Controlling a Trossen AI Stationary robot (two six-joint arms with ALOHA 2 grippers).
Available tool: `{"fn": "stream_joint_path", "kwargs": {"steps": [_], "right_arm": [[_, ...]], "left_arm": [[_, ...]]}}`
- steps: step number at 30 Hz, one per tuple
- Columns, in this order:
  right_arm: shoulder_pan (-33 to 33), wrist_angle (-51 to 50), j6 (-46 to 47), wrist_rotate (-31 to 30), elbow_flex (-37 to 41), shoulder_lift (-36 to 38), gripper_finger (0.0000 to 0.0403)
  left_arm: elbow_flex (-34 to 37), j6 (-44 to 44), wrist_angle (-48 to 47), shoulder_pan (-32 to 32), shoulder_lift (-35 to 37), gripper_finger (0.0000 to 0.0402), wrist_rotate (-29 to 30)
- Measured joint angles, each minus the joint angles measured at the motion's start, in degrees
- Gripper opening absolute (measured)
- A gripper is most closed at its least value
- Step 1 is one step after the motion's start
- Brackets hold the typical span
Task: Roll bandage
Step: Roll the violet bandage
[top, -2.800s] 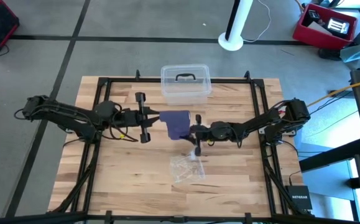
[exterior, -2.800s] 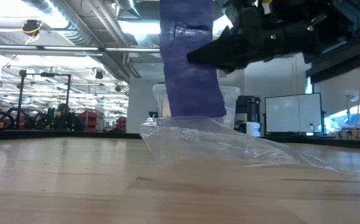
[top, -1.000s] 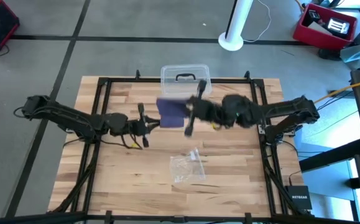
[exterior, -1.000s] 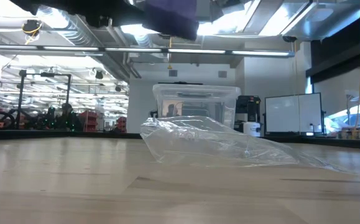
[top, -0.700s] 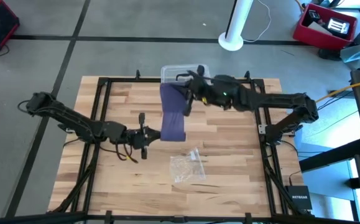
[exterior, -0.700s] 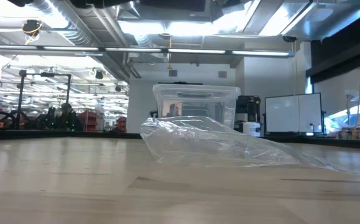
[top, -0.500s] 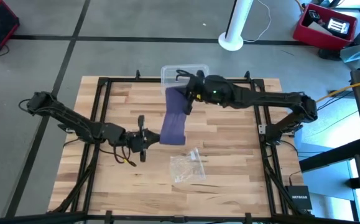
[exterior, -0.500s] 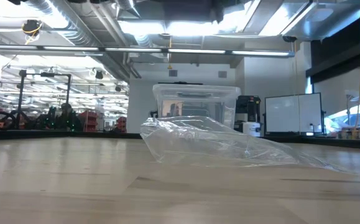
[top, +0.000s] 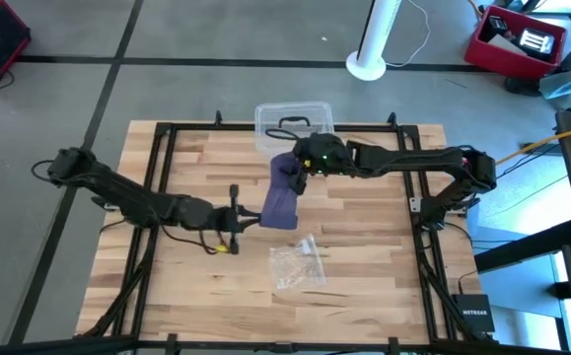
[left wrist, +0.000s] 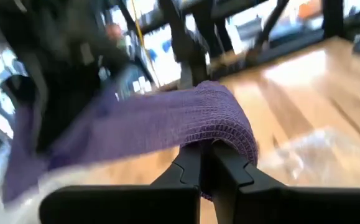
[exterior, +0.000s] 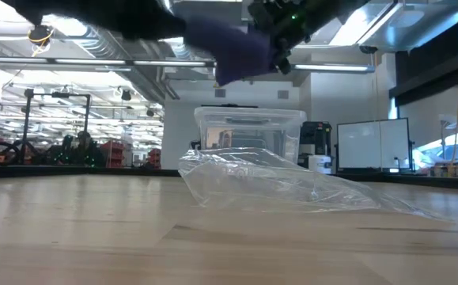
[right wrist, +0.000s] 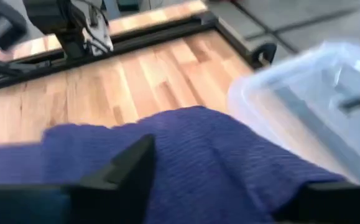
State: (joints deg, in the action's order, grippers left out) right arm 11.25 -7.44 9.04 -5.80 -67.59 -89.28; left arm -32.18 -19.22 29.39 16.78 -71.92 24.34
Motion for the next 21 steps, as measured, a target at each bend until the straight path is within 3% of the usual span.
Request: {"fn": "stream_joint_path", "kwargs": {"steps": [4, 8, 16, 21], "right_arm": [[0.0, -0.8, 6.4, 5.4, 0.0, 1.7, 0.0317], [0.0, -4.6, 16.1, 7.4, -0.1, 2.0, 0.0356], [-1.1, -13.5, 23.4, 12.1, 0.0, -0.5, 0.0366], [0.7, -16.4, 24.3, 14.0, -0.9, 2.2, 0.0363]], "left_arm": [[0.0, 5.4, -1.7, -0.7, -4.8, 0.0002, 1.3], [0.0, 8.2, -1.5, -1.6, -8.1, 0.0002, 1.5], [0.0, 9.6, -0.8, -2.3, -10.2, 0.0002, 1.5], [0.0, 10.4, -0.9, -2.1, -10.2, 0.0005, 1.5]]}}
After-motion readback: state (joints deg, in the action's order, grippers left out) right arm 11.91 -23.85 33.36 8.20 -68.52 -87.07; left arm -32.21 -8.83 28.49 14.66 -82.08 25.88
